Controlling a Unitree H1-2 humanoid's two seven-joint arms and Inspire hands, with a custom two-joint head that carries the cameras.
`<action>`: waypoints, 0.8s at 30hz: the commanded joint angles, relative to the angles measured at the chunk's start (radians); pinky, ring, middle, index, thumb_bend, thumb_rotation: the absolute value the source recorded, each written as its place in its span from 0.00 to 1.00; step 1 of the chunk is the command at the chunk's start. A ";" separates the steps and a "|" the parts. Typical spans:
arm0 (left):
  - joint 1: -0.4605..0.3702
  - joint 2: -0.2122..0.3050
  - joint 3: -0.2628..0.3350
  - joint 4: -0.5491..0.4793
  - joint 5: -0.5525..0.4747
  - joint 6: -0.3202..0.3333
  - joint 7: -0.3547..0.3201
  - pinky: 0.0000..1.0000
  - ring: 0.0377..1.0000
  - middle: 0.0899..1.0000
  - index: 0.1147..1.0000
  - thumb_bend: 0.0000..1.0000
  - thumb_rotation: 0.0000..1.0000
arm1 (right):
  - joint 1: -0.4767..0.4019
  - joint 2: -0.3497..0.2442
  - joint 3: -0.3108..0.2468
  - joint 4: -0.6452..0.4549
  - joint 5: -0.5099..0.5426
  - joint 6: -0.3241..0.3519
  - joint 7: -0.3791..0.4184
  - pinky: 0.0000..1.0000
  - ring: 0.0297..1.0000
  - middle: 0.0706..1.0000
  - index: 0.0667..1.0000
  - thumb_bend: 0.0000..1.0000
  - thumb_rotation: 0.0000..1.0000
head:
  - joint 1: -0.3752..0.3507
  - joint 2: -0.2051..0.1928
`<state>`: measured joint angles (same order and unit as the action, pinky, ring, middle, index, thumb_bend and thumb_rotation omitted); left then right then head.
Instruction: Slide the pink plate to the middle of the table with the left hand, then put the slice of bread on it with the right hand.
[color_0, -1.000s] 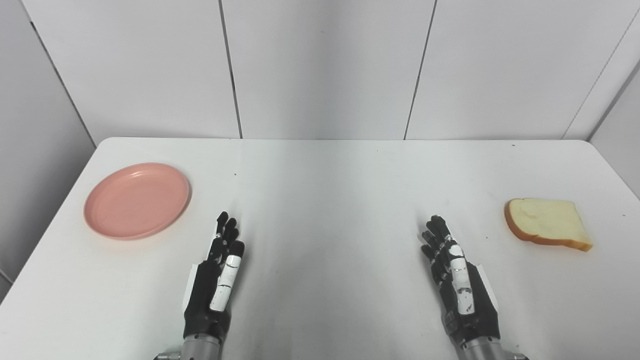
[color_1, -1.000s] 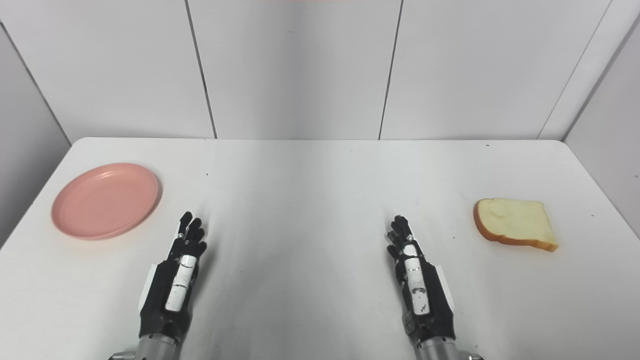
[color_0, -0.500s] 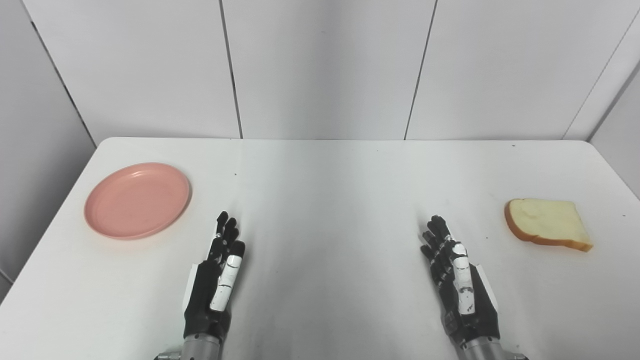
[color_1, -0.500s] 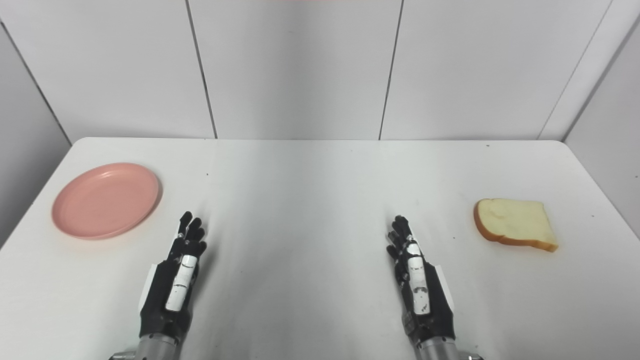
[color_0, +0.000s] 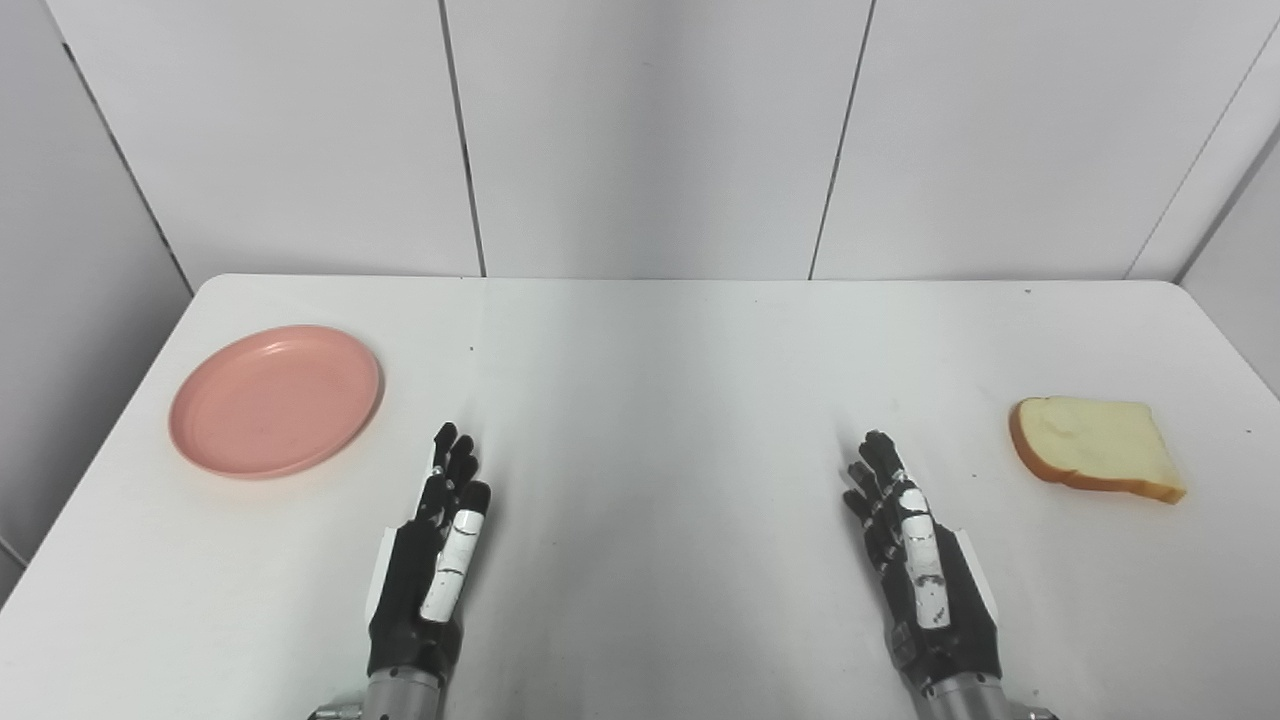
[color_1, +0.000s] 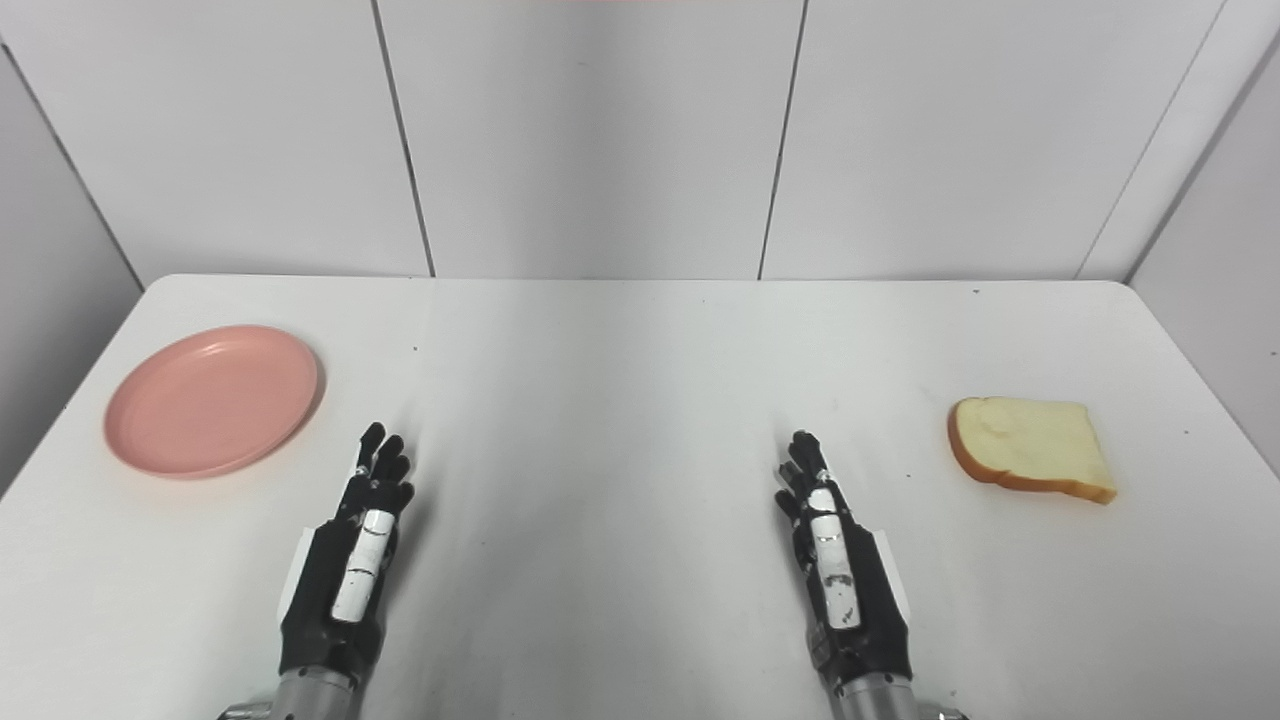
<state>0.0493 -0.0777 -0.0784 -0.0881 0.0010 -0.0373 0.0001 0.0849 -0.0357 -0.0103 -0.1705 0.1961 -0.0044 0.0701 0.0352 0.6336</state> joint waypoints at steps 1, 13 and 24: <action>-0.017 -0.007 -0.005 0.010 0.012 -0.037 0.003 1.00 1.00 1.00 1.00 0.77 0.81 | 0.010 0.002 -0.007 0.035 0.010 -0.051 0.016 0.97 0.98 0.98 0.95 0.79 0.95 | 0.011 -0.007; -0.035 -0.060 -0.035 0.146 0.089 -0.135 0.049 1.00 1.00 1.00 1.00 0.75 0.84 | -0.006 -0.051 -0.058 0.161 0.073 -0.125 0.083 1.00 0.98 0.99 0.96 0.76 0.96 | 0.161 -0.119; -0.055 -0.090 -0.051 0.244 0.179 -0.206 0.110 1.00 1.00 1.00 1.00 0.78 0.88 | -0.031 -0.073 -0.083 0.259 0.119 -0.165 0.124 1.00 1.00 1.00 1.00 0.70 1.00 | 0.248 -0.203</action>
<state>-0.0395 -0.1609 -0.1254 0.0826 0.1669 -0.2054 0.0922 0.0002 -0.1023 -0.0819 -0.0197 0.3118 -0.1265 0.1706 0.2838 0.4295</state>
